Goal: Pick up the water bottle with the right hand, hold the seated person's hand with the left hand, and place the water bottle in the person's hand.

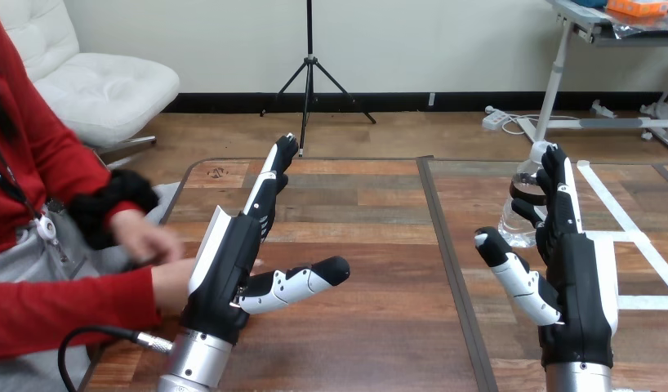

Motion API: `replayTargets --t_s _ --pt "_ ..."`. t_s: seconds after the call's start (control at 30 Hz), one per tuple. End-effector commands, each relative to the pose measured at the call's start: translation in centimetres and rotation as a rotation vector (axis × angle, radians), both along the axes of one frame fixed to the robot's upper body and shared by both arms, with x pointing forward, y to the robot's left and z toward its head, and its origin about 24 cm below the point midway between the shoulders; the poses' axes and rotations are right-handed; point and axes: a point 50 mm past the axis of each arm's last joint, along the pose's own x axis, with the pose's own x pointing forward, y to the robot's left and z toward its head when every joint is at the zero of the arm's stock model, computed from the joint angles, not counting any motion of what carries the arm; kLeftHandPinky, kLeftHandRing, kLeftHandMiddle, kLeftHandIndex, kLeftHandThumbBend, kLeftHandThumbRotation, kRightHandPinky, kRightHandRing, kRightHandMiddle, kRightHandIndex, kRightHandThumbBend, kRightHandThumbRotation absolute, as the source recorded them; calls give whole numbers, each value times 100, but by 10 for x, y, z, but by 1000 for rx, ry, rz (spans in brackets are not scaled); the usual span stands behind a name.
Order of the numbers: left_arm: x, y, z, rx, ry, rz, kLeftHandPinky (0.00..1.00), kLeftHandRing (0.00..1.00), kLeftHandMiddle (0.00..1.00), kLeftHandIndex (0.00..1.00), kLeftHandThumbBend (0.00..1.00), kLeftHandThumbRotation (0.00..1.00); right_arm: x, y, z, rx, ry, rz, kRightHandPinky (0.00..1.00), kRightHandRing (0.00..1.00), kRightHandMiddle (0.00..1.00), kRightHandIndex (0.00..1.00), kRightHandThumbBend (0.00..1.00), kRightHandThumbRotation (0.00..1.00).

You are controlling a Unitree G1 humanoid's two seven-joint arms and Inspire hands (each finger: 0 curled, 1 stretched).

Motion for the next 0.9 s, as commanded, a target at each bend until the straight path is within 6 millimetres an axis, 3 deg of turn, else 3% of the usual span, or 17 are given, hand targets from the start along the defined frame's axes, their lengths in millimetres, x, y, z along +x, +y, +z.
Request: replayTargets --t_s 0.0,0.87 --pt "11 1 20 -13 -100 4 96 100 100 100 100 61 12 7 19 17 -98 21 89 100 100 100 100 70" --pt "9 4 21 -23 -99 10 97 100 100 100 100 60 5 13 15 42 -92 29 91 100 100 100 100 67"
